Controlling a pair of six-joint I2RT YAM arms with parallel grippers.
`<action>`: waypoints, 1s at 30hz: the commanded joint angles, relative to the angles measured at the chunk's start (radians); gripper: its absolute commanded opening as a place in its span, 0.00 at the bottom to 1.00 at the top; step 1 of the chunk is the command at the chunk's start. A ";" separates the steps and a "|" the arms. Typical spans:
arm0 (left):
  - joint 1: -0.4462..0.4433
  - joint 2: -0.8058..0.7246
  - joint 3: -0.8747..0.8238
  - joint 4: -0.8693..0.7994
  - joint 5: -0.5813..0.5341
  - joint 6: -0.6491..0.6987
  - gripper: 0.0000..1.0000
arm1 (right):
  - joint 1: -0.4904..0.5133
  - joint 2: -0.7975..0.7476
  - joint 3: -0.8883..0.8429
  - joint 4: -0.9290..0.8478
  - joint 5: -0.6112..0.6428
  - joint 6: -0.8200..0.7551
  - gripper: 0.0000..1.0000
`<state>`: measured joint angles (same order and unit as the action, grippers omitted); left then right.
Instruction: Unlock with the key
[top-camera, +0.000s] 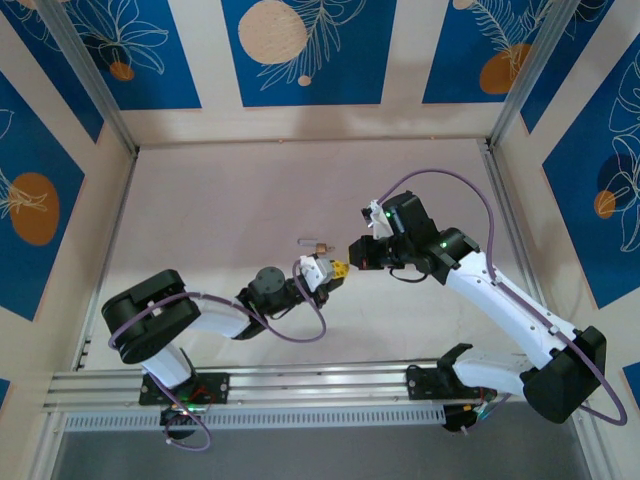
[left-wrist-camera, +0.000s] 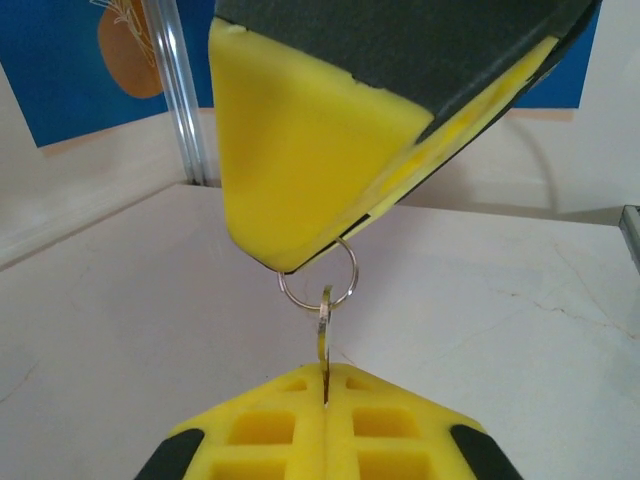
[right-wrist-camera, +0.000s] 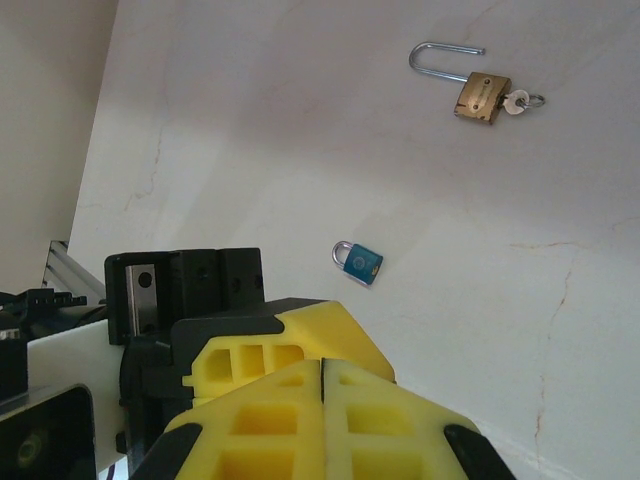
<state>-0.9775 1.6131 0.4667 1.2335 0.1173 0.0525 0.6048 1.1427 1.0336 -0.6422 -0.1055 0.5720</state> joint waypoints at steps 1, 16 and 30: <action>0.000 0.005 0.019 0.034 0.012 -0.005 0.00 | 0.007 -0.009 -0.001 0.006 -0.016 0.013 0.00; -0.001 -0.128 0.169 -0.584 -0.263 0.311 0.00 | -0.070 -0.023 -0.081 0.077 -0.053 0.041 0.06; -0.039 -0.043 0.279 -0.621 -0.675 1.149 0.00 | -0.304 -0.056 -0.271 0.407 -0.322 0.157 0.47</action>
<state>-0.9962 1.5211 0.7330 0.5392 -0.4500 0.9257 0.3370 1.0897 0.7982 -0.3645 -0.2779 0.6930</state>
